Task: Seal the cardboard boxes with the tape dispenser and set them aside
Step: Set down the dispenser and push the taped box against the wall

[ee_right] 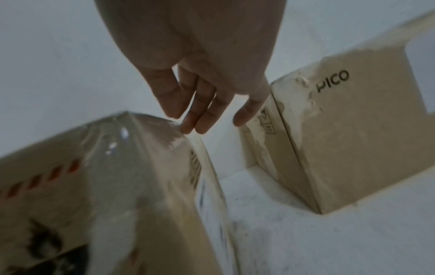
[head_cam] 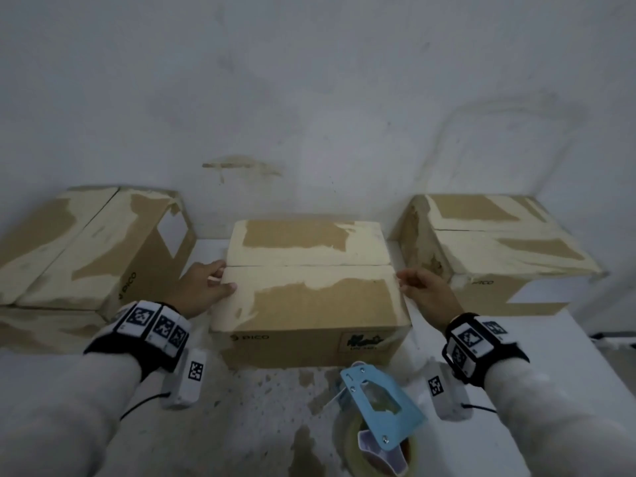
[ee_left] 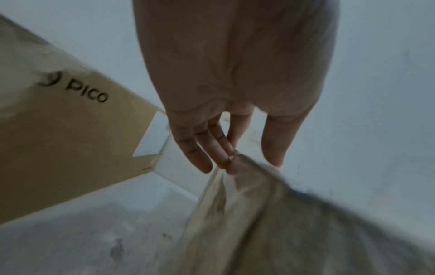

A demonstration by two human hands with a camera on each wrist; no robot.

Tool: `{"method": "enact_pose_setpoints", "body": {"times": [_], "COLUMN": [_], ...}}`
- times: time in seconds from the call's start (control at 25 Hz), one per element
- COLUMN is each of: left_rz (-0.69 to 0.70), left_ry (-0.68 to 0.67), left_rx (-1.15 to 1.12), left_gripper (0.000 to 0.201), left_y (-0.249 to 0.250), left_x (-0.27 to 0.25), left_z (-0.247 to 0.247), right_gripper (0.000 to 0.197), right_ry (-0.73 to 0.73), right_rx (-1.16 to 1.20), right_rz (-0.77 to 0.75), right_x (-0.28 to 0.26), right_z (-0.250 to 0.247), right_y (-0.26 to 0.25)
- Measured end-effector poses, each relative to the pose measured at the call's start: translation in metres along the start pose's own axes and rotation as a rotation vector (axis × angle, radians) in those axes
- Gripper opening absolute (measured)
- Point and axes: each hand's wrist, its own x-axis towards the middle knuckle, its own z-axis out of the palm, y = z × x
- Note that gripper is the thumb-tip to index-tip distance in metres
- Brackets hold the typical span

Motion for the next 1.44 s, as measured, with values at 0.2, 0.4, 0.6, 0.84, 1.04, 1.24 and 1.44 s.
{"method": "enact_pose_setpoints", "body": {"times": [0.2,0.4,0.6,0.84,1.04,1.24,1.44], "left_rz": [-0.096,-0.094,-0.125,-0.05,-0.059,-0.121,0.066], "left_ry": [-0.134,-0.182,-0.171,-0.124,-0.115,-0.095,-0.151], "left_rx": [0.195,0.264,0.237,0.348,0.227,0.095,0.159], "left_gripper": [0.081,0.078,0.071,0.058,0.043,0.053,0.053], "left_y": [0.004,0.013,0.022,0.027,0.016,0.008,0.025], "left_x": [0.03,0.057,0.083,0.121,0.143,0.158,0.173], "left_z": [-0.02,-0.022,-0.028,-0.03,-0.029,-0.035,-0.037], "right_gripper": [0.028,0.027,0.023,0.021,0.022,0.026,0.042], "right_ry": [-0.165,-0.152,-0.153,-0.139,-0.133,-0.126,-0.32], "right_rx": [-0.194,-0.305,-0.346,-0.373,-0.384,-0.353,-0.362], "right_rz": [0.017,-0.043,0.0,0.006,0.021,0.034,0.032], "right_x": [0.023,0.051,0.09,0.137,0.163,0.17,0.182], "right_z": [-0.01,-0.01,-0.007,0.001,0.006,0.005,0.018], "right_y": [-0.016,-0.03,-0.039,-0.05,-0.043,-0.037,-0.054]}}
